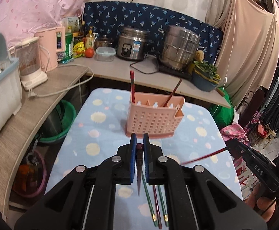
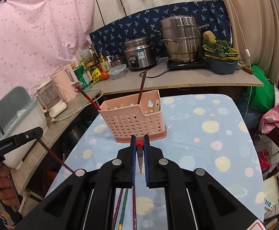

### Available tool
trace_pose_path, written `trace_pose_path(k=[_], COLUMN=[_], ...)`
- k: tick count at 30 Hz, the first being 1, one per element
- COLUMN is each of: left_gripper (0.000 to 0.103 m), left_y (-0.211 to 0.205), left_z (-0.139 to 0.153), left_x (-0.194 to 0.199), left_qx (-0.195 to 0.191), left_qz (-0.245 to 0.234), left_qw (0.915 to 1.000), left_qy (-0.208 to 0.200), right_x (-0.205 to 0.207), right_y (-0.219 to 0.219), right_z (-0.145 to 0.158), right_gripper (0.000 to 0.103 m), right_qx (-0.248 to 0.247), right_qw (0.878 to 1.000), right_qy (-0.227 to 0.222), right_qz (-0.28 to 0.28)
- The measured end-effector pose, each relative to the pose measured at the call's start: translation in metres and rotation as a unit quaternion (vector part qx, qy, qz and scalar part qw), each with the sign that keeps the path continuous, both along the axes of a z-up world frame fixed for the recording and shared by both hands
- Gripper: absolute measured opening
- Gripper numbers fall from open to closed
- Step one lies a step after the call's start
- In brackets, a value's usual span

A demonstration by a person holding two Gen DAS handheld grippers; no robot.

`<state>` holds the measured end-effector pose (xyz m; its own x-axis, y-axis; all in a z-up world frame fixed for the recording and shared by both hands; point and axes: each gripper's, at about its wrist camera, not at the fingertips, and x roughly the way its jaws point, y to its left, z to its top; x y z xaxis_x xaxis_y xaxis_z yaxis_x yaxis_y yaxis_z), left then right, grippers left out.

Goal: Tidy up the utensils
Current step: 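Carry both chopsticks up over the pink basket with both tools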

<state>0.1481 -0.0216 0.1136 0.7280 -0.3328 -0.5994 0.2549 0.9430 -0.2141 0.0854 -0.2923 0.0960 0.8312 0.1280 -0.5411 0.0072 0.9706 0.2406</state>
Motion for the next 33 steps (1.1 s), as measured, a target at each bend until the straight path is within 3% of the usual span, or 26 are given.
trace_pose_path(k=[12,22,28,33], left_gripper=[0.007,0.007,0.007,0.007], left_y=[-0.016,-0.030,-0.034,-0.036], left_z=[0.081,0.131,0.139,0.121], left_x=[0.046,0.095,0.123,0.148], left_qx=[-0.021,-0.038,-0.039,-0.035], left_qz=[-0.002,0.007,0.017,0.023], left_qw=[0.9960,0.9889,0.9860,0.9880], left_qy=[-0.087,-0.144,-0.162,-0.149], right_x=[0.047,0.114,0.153,0.178], right_y=[-0.018,-0.020,-0.018,-0.018], right_z=[0.071,0.128,0.122,0.094], right_gripper=[0.007,0.007,0.007,0.007], right_qx=[0.029,0.041,0.042,0.052], right_qw=[0.996,0.988,0.989,0.993], right_qy=[-0.081,-0.149,-0.140,-0.104], right_qz=[-0.011,-0.018,-0.019,-0.015])
